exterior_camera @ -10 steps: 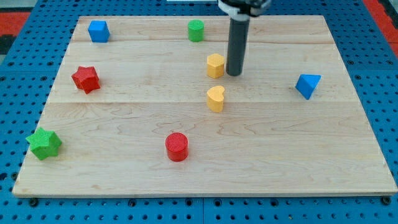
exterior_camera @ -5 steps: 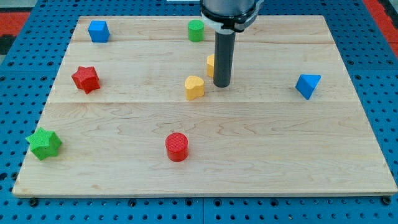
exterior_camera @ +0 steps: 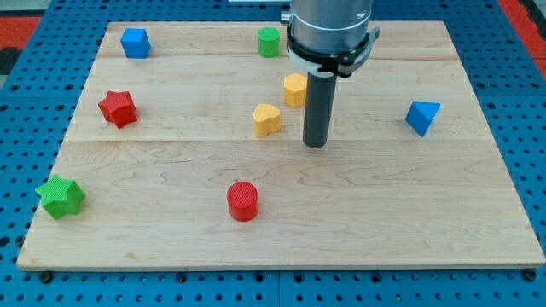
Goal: Push the yellow heart closer to the yellow hexagon
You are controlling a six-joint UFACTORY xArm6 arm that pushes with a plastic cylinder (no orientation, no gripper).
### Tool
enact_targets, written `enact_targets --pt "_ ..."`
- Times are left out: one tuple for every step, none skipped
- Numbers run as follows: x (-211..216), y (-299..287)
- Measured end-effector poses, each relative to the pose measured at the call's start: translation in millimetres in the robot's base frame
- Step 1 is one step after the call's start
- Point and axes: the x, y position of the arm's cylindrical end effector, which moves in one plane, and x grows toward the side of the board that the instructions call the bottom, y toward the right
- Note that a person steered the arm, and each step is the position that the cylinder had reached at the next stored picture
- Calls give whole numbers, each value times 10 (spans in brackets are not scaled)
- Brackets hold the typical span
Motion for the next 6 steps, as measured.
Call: enact_targets --pt "-55 74" --pt "-108 176" --pt "-117 193" --pt "-90 -148" --pt "-113 -221" --pt "53 -537"
